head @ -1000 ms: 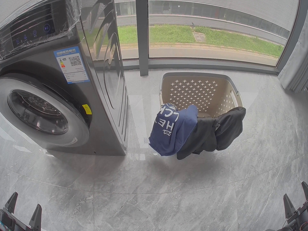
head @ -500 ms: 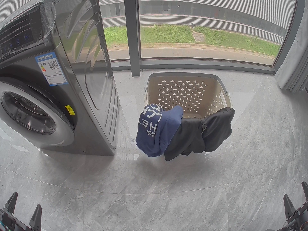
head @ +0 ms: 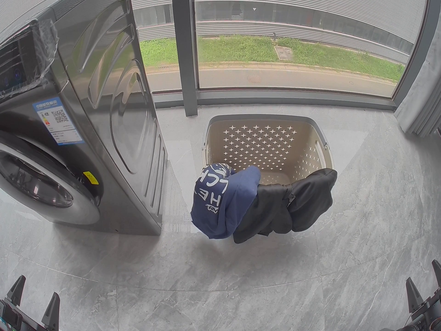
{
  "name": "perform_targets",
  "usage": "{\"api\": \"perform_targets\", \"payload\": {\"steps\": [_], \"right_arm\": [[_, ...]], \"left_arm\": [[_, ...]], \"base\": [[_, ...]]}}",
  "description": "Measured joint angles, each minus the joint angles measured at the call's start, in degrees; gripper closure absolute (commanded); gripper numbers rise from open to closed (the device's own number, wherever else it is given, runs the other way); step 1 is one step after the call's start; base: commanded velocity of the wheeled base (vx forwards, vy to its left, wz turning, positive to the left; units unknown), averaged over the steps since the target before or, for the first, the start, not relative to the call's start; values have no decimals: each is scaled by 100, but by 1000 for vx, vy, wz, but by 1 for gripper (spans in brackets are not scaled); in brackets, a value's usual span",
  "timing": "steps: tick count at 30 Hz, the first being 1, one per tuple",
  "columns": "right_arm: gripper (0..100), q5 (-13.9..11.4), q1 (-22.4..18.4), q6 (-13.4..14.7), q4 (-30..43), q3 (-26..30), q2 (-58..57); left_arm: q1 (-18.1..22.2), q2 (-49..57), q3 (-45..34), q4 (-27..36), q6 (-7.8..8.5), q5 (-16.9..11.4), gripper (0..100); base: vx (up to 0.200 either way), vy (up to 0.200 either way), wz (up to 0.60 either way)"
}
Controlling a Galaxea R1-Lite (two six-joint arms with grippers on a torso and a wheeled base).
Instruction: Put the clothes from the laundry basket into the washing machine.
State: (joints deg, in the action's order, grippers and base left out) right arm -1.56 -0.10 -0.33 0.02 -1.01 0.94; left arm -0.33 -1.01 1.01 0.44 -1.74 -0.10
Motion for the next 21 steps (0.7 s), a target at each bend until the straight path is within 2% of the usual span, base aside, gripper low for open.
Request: {"api": "perform_targets", "payload": {"steps": [1,7,21], "right_arm": [[0,0,2,1,-2,0,0],[0,0,5,1,-2,0,0],[0,0,10,1,-2,0,2]], "left_arm": [[0,0,0,0,0,0,0],[0,0,0,0,5,2,0],[-2,0,0,0,2,0,0]], "base": [[200,0,0],[0,0,0],[0,-200,0]]}}
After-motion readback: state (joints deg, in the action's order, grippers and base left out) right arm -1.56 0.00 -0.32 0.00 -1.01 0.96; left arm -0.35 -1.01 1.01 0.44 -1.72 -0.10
